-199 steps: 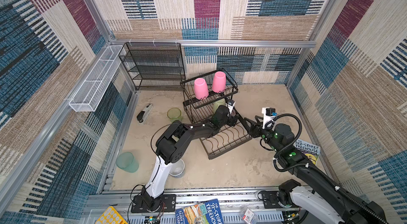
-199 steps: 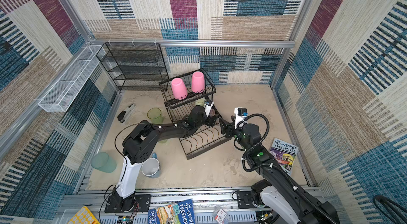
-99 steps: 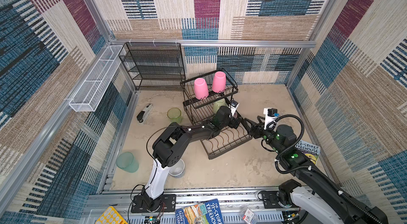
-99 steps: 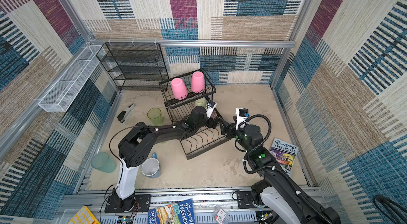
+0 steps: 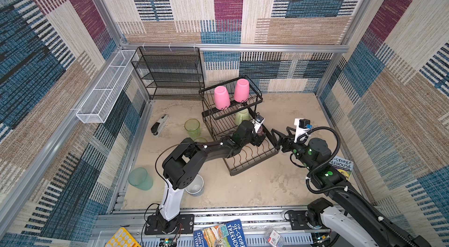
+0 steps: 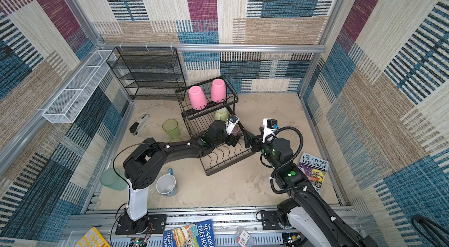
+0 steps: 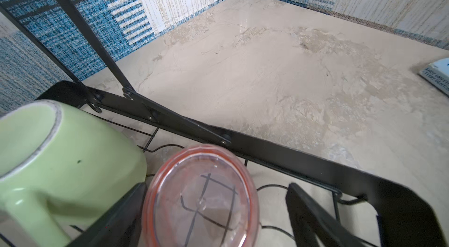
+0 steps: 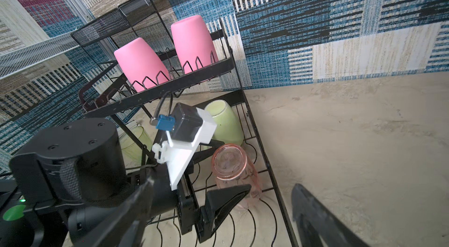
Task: Load cups into a dish rack
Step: Place the cup upside down at the dish rack.
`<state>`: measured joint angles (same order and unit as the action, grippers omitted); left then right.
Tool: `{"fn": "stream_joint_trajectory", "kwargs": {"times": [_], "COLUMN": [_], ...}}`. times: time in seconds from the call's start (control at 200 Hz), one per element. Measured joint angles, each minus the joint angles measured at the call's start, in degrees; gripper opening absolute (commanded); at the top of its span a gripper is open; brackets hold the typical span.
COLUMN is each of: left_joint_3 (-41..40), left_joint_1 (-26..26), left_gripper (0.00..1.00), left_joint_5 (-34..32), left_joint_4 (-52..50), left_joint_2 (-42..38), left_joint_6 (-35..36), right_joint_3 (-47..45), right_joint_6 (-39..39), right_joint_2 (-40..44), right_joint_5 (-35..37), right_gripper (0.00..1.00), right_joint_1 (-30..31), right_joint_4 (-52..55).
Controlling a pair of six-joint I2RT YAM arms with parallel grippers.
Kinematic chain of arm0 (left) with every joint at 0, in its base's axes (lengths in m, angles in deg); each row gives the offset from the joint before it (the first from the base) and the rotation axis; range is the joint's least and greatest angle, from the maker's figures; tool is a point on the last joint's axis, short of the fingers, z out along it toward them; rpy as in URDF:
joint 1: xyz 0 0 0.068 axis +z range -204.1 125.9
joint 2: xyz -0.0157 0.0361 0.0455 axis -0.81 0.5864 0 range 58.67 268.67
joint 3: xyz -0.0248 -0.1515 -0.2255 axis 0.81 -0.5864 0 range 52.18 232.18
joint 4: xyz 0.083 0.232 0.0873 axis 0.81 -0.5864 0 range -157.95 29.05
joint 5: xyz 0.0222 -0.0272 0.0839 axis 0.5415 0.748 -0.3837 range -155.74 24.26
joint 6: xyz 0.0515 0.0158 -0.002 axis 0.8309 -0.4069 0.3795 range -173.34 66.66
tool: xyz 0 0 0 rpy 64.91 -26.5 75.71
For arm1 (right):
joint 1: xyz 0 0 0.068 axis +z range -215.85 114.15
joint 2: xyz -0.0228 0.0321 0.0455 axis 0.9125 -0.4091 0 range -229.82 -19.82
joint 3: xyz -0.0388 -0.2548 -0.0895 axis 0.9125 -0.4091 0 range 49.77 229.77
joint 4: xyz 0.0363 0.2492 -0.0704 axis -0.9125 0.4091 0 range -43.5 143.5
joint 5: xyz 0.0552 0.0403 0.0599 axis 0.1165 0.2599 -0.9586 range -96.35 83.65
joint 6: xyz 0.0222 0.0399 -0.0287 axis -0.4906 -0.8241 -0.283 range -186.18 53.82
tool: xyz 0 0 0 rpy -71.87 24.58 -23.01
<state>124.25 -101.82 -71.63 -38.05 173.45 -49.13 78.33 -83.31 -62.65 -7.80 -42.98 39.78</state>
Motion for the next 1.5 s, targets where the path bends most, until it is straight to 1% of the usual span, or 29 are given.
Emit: {"fn": "stream_joint_trajectory", "kwargs": {"times": [0.28, 0.546, 0.831, 0.951, 1.132, 1.292, 1.502], "left_joint_3": [1.6, 4.2, 5.7, 4.17, 1.6, 1.01, -0.31], "left_joint_1": [0.02, 0.61, 1.64, 1.84, 1.68, 1.66, 1.44], "left_gripper": [0.88, 0.87, 0.88, 0.89, 0.9, 0.91, 0.91], "left_joint_5": [-0.44, -3.34, -5.97, -5.92, -4.2, -2.14, 2.47], "left_joint_4": [-2.86, -6.08, -6.82, -6.12, -4.63, -2.71, -1.62], "left_joint_2": [0.81, 2.56, 3.32, 2.4, -0.13, -1.99, -4.83], "left_joint_6": [5.6, 10.73, 12.0, 12.26, 12.9, 13.18, 13.29], "right_joint_3": [0.31, 0.28, -0.11, -0.11, -0.11, -0.11, 0.37], "right_joint_6": [-0.17, -0.17, -0.17, -0.17, -0.17, -0.13, 0.31], "right_joint_2": [0.11, -0.02, 0.74, 1.33, 1.88, 2.1, 2.45], "right_joint_5": [-0.11, -0.52, -0.5, -0.5, -0.5, -0.48, -0.44], "right_gripper": [0.9, 0.89, 0.89, 0.89, 0.89, 0.89, 0.89], "right_joint_1": [0.0, 0.0, -0.02, 0.0, 0.0, -0.02, -0.02], "right_joint_4": [0.72, 0.57, 0.61, 0.96, 1.01, 1.05, 1.53]}}
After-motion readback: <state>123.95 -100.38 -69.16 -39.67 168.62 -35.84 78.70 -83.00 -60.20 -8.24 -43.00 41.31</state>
